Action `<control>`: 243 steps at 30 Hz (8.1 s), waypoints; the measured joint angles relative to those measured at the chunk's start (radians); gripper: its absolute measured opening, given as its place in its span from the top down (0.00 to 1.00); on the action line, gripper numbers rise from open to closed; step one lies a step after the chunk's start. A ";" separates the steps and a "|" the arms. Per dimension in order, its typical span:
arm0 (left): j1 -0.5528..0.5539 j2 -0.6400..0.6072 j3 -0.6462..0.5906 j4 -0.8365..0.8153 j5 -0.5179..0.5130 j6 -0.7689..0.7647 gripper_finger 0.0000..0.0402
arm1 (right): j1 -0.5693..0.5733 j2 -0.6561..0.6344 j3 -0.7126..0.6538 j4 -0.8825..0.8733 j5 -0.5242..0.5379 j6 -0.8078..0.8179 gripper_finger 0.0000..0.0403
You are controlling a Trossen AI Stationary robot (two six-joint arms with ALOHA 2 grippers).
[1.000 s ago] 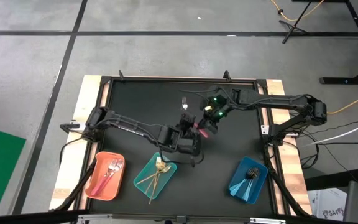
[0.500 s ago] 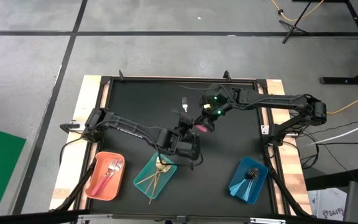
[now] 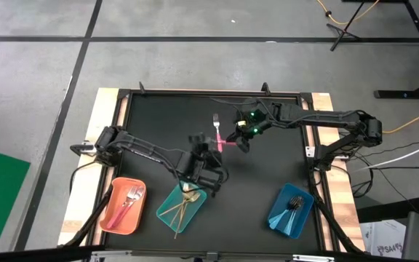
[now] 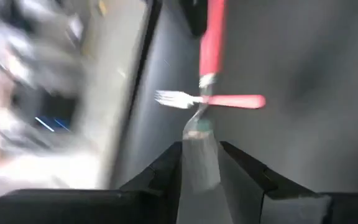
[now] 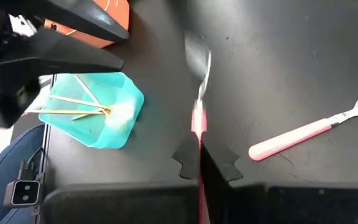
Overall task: Sort silverware by color (type)
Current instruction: Put the pink fork into the orange bin
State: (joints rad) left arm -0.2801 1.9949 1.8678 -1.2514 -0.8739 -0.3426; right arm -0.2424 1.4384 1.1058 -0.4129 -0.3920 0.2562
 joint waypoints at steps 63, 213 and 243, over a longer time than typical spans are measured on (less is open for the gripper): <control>0.273 0.196 -0.191 0.848 0.867 -1.282 0.76 | -0.026 -0.341 0.000 -0.363 0.113 -0.159 1.00; -0.058 -0.455 -0.386 -0.317 0.957 -0.828 1.00 | -0.026 -0.341 0.000 -0.374 0.122 -0.183 1.00; -0.476 -0.459 -0.811 -0.053 1.049 -1.211 0.91 | -0.026 -0.341 0.000 -0.344 0.122 -0.183 1.00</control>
State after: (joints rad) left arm -0.7563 1.5364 1.0564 -1.3048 0.1753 -1.5538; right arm -0.2687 1.0973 1.1053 -0.7570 -0.2695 0.0727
